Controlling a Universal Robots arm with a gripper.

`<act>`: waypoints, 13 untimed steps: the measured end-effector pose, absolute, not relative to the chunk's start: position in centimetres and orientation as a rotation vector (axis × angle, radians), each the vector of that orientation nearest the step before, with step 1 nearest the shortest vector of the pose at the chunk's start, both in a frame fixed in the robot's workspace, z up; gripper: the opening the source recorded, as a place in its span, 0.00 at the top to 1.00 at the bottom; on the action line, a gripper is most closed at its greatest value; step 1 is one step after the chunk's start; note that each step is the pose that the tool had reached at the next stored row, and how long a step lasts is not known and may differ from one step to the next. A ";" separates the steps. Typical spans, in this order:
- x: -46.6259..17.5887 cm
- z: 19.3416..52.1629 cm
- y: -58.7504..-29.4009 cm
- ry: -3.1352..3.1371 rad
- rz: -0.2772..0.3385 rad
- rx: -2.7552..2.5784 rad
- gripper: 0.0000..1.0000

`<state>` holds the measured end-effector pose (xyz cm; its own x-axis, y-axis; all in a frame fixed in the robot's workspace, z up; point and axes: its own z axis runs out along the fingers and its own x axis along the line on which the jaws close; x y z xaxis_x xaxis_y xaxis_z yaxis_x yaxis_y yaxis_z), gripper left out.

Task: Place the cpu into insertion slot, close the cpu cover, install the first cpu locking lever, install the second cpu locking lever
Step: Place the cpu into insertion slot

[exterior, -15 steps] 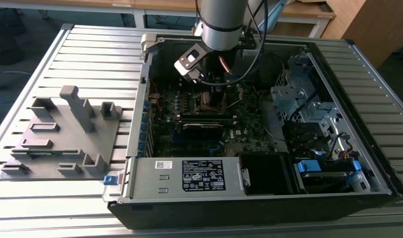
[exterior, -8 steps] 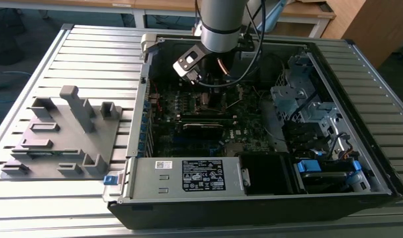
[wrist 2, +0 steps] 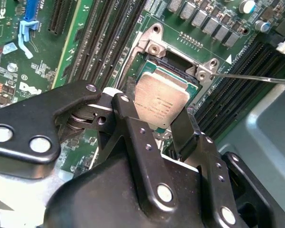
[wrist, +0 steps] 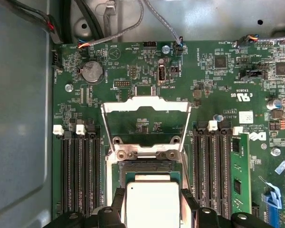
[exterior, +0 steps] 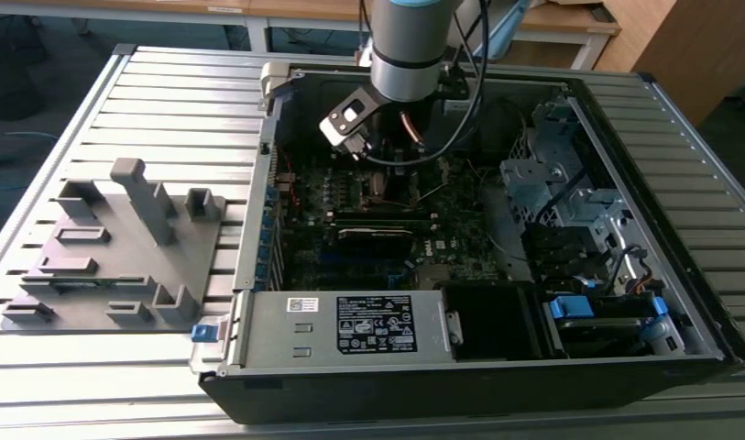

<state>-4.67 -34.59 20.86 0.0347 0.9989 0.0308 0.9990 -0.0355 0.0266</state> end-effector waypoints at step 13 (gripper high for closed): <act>-4.7 19.9 -34.4 -2.183 -0.063 -2.255 0.46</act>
